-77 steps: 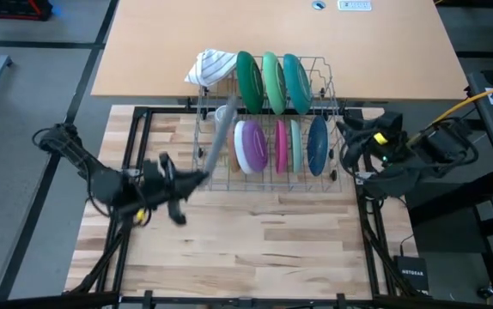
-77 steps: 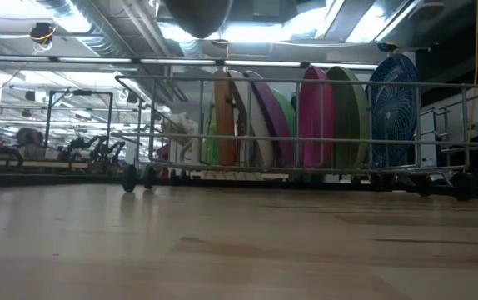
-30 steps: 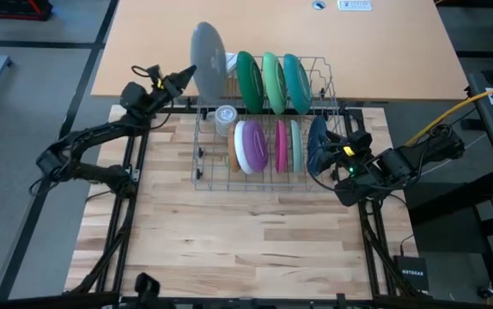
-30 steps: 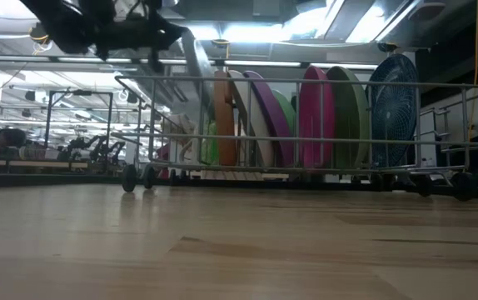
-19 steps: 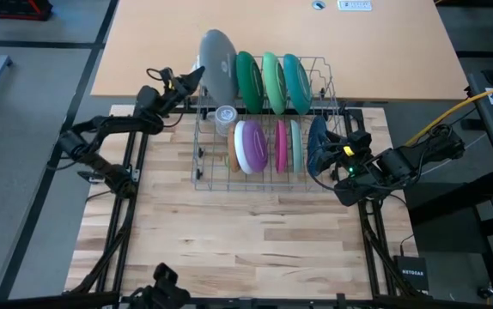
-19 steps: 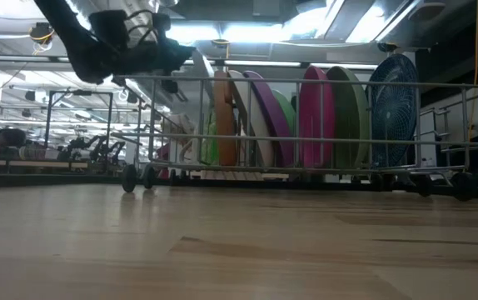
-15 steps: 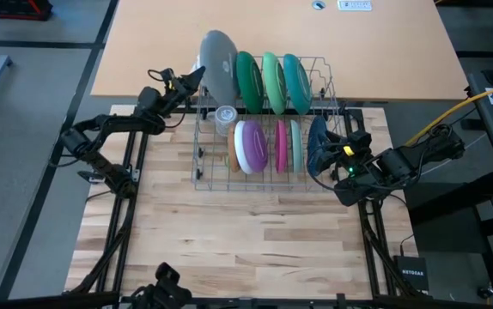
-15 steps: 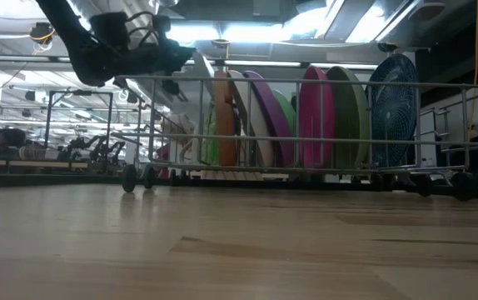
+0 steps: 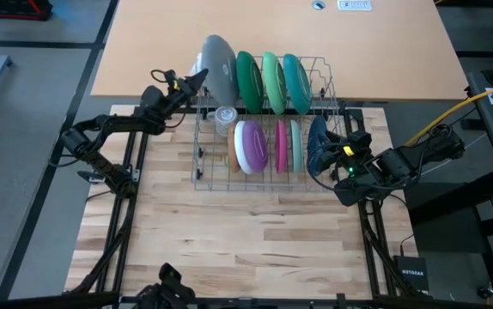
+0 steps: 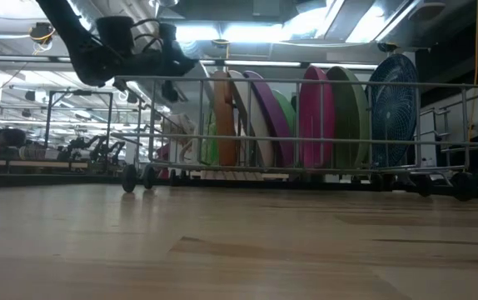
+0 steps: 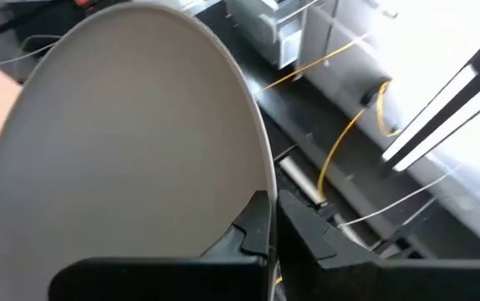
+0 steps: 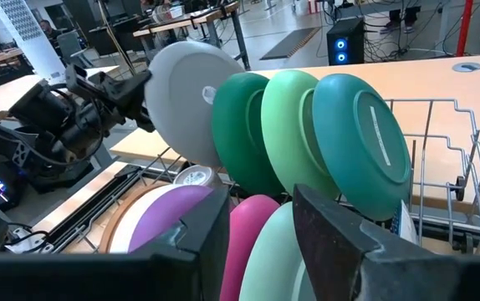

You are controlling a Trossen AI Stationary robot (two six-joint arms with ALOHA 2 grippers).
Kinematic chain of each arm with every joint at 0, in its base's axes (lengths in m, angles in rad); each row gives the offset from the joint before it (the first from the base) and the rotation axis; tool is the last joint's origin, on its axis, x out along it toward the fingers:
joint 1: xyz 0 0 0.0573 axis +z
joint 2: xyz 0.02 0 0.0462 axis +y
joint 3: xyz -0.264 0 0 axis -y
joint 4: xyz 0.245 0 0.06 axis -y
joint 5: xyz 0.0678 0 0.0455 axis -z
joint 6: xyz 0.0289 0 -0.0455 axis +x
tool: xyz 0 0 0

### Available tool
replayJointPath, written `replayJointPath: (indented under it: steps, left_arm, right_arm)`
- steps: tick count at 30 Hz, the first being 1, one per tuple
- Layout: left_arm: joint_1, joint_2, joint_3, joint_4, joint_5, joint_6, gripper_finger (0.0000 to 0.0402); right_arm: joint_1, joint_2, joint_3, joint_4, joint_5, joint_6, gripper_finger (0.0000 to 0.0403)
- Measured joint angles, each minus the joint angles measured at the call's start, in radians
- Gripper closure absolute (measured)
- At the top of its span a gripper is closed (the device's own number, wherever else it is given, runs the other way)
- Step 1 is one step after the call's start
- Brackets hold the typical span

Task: Sort dishes
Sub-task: Put the gray plate in the dishwasher rack, then return to Home Position

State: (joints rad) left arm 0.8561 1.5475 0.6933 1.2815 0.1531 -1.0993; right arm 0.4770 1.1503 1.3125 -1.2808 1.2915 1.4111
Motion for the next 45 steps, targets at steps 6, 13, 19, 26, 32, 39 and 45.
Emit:
replayJointPath:
  steps: [6,13,19,26,32,39,45]
  left_arm:
    - [-0.031,0.000,0.000,-0.100,-0.003,0.086,0.0401]
    - [-0.053,0.000,0.000,-0.202,-0.003,0.178,0.0390]
    - [-0.064,0.000,0.000,-0.294,0.000,0.248,0.0369]
    - [-0.067,-0.002,0.002,-0.379,0.004,0.355,0.0331]
    - [-0.083,-0.003,0.002,-0.411,0.040,0.435,0.0300]
    - [-0.089,-0.004,0.002,-0.457,0.131,0.542,0.0284]
    - [-0.090,-0.004,0.002,-0.472,0.143,0.563,0.0284]
  right_arm:
    - [0.000,0.000,0.000,0.000,0.000,-0.001,0.0267]
    - [0.000,0.000,0.000,0.000,-0.029,-0.002,0.0267]
    - [0.000,0.000,0.000,0.000,-0.054,-0.002,0.0267]
    - [0.000,0.000,0.000,0.000,-0.054,-0.002,0.0267]
    - [0.000,0.000,0.000,0.000,-0.055,-0.003,0.0267]
    - [0.000,0.000,0.001,0.001,-0.097,-0.004,0.0267]
    - [0.000,0.000,0.001,0.002,-0.118,-0.004,0.0267]
